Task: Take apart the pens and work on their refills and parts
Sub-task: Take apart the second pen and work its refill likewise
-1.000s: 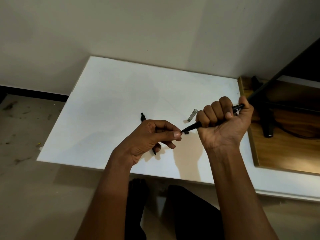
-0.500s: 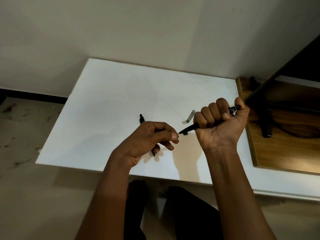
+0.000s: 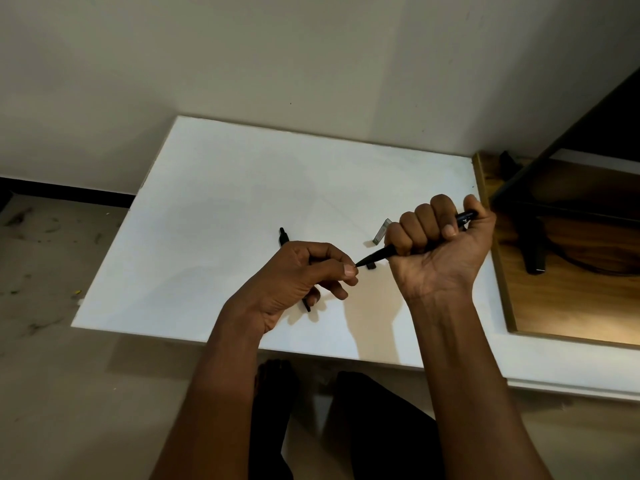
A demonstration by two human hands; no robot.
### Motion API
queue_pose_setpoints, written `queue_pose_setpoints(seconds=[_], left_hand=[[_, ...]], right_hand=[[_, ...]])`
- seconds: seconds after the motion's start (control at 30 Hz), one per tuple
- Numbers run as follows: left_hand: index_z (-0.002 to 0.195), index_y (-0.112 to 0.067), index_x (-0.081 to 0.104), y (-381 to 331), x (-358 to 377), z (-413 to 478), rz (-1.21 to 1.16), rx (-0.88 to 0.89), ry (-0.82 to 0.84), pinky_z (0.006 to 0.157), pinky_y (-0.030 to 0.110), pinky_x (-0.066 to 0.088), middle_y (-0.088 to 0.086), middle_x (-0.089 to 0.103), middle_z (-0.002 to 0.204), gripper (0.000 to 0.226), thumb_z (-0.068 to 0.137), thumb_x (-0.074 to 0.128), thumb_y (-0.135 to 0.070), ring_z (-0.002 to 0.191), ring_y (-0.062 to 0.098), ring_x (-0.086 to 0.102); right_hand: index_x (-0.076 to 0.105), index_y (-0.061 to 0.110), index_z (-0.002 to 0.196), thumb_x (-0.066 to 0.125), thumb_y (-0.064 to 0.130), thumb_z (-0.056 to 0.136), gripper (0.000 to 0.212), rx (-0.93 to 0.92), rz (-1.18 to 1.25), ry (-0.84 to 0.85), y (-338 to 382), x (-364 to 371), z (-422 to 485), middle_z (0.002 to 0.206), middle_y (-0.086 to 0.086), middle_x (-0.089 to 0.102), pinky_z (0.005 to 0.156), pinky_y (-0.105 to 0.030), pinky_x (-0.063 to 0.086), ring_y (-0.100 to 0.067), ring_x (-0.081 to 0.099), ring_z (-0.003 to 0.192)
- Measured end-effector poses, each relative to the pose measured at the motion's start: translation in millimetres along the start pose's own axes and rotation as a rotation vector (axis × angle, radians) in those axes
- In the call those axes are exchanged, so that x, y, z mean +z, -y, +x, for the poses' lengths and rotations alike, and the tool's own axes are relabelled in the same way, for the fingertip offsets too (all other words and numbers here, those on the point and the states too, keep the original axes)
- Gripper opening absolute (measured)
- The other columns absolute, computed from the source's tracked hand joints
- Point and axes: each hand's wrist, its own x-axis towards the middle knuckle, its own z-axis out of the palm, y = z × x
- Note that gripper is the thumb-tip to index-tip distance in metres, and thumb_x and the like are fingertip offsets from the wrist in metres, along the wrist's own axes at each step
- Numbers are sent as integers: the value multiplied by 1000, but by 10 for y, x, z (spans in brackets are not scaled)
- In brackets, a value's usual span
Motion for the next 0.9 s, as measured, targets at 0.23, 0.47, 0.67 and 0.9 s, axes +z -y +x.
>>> queue_pose_setpoints(seconds=[0.23,0.47,0.67,0.9], left_hand=[[73,-25,74,20,0,28,18,29,4,47,17,42,1,78,85,8,72,68,-31,70,8,72],[75,-28,76,22,-16,16,3,18,-3,47,19,41,1,79,88,8,75,70,-33,70,10,71],[84,-27,80,0,-13,-4,-25,9,20,48,19,41,2,79,90,10,82,70,-28,71,10,72],[91,-26,80,12,-23,-17,-36,25,30,49,17,41,1,78,89,12,83,73,-30,71,10,72]], right_hand=[[34,17,45,32,46,96,58,3,20,5,-8,-3,-3,45,6,14,38,-22,18,-11,10,40],[36,17,43,28,40,97,59,-8,52,-12,7,-6,4,44,6,14,37,-21,18,-10,11,39],[36,17,45,34,51,98,63,-5,68,-18,19,-31,-4,45,6,14,38,-22,18,-10,11,40],[35,17,44,34,47,97,61,-7,70,-32,27,-26,11,44,6,14,37,-22,18,-10,11,39]])
